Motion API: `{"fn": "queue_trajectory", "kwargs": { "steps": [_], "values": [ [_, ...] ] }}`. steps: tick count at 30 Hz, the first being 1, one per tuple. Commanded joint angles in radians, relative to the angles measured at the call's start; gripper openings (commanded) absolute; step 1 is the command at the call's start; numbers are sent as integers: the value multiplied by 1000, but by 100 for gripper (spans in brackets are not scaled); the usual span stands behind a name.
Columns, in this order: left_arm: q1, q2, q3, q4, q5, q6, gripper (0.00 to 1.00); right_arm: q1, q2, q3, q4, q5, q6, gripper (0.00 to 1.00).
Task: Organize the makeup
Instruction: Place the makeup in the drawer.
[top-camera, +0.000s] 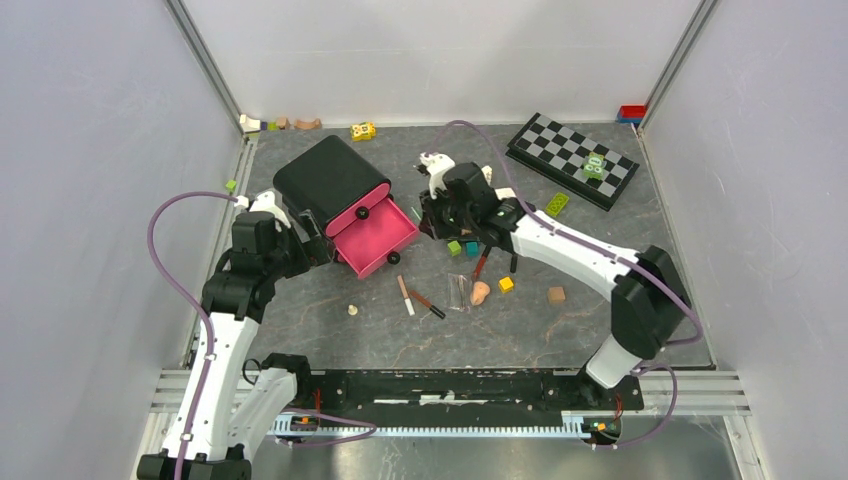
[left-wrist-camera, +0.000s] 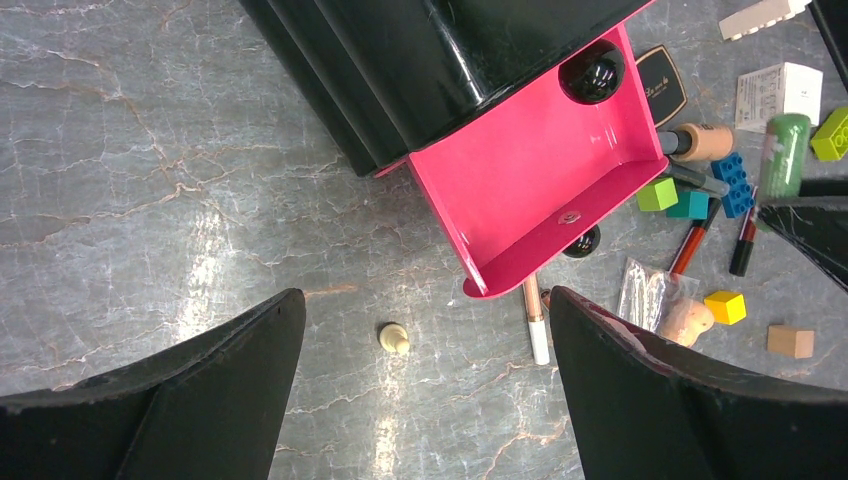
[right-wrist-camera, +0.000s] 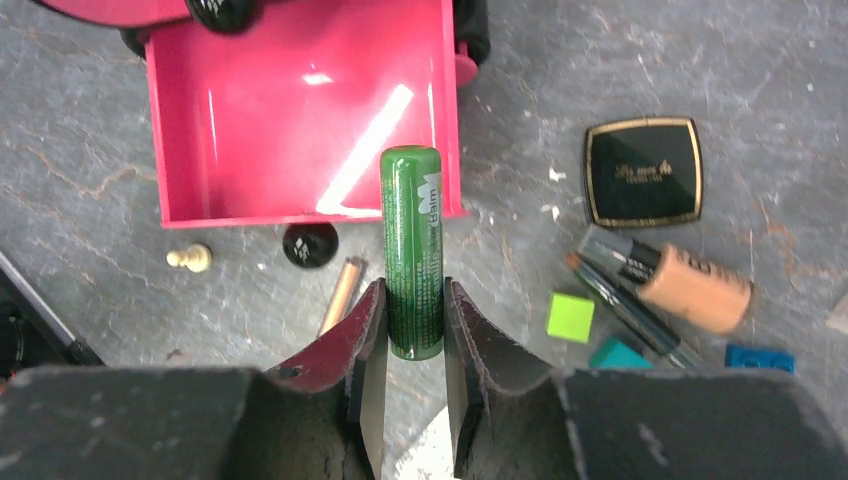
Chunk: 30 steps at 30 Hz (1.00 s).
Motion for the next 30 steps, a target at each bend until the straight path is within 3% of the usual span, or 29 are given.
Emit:
{"fn": "queue_trajectory", "kwargs": {
  "steps": [1,14,30],
  "values": [
    [-3,-19,-2,41,5,28,98,24,81,130,-3,3,-17,21],
    [-3,-25,-2,40,1,26,98,57,311,353,-29,0,-44,23],
    [-3,-23,-2,40,4,28,98,60,415,400,-29,55,-52,33]
  ]
}}
